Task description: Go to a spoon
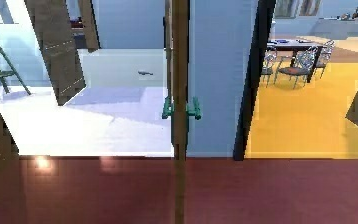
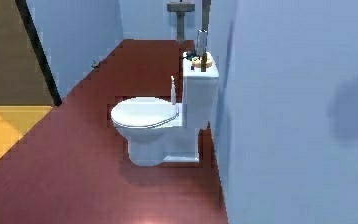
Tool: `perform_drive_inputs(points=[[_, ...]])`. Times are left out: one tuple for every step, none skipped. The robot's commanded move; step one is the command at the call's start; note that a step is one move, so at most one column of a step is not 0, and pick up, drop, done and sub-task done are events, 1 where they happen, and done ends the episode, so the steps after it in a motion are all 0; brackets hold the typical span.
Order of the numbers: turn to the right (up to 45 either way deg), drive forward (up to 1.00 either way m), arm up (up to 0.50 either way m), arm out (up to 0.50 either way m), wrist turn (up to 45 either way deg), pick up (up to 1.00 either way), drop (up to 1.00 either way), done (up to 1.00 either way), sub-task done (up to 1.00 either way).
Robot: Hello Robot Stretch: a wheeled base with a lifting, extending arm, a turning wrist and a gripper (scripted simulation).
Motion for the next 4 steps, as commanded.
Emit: perform_drive_inputs(points=[[0.0, 0.10, 0.00, 0.00, 0.0, 0.00, 0.00, 0.00, 0.00], [42.0, 0.00, 0.00, 0.00, 0.0, 0.00, 0.00, 0.00, 0.00], [0.0, 0.40, 0.00, 0.00, 0.0, 0.00, 0.00, 0.00, 0.00], [-3.0, 0.00, 0.00, 0.00, 0.0, 0.00, 0.00, 0.00, 0.00]])
